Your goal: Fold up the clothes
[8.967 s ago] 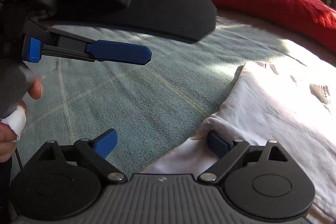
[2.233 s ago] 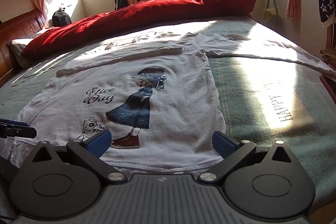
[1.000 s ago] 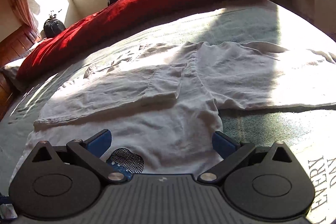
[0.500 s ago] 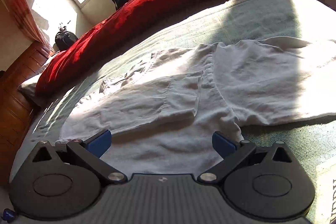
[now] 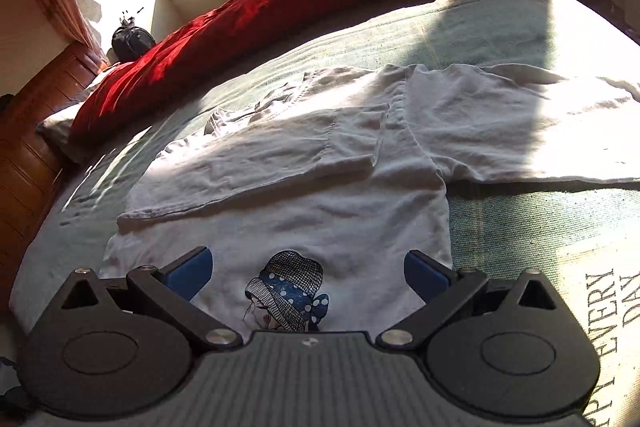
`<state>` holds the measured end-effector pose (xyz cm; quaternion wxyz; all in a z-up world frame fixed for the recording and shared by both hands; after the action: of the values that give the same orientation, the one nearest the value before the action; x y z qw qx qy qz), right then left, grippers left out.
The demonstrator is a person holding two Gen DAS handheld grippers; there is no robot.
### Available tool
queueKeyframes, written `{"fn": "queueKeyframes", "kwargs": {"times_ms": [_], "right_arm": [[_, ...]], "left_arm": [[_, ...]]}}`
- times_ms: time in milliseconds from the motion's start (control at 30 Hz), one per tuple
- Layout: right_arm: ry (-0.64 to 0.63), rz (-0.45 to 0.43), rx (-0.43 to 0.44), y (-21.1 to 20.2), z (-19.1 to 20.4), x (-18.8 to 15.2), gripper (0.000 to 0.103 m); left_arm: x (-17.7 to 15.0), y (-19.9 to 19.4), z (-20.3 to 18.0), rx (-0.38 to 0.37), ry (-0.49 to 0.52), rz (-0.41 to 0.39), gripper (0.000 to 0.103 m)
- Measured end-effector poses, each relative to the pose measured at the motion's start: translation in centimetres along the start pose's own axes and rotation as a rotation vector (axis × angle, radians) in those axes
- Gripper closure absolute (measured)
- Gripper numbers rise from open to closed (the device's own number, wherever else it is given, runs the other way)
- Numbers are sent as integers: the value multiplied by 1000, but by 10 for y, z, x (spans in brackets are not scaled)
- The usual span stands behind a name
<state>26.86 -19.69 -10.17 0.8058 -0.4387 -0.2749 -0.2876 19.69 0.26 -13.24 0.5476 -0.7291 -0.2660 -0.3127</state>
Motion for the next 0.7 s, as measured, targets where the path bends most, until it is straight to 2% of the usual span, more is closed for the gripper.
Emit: {"fn": "queueKeyframes", "kwargs": {"times_ms": [133, 200, 300, 400, 433, 567, 700], "right_arm": [[12, 63, 37, -36, 13, -55, 0], [12, 74, 19, -48, 10, -77, 0], [32, 27, -92, -65, -14, -88, 0], [156, -53, -75, -88, -21, -84, 0], [186, -61, -32, -95, -16, -85, 0], [204, -27, 11, -100, -1, -107, 0], [192, -30, -40, -103, -5, -122, 0]], "left_arm": [[0, -7, -6, -11, 14, -5, 1], [1, -11, -8, -9, 20, -13, 1], [3, -16, -11, -10, 24, -24, 1], [3, -20, -15, -17, 30, -29, 1], [3, -20, -16, -19, 31, -29, 1], [1, -17, -22, -29, 43, -19, 1], [-5, -13, -20, -1, 63, 6, 1]]}}
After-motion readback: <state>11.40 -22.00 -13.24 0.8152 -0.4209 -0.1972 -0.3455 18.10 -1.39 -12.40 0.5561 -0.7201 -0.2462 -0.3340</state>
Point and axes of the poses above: each gripper's, at about its wrist camera, not at the fingertips, and y roughly the way its jaws point, z to its left, x to its top, the point moved 10 cm from there along y, roughly the way its jaws point, and after that the axes turned 10 degrees about -z, right-handed, at the moved point
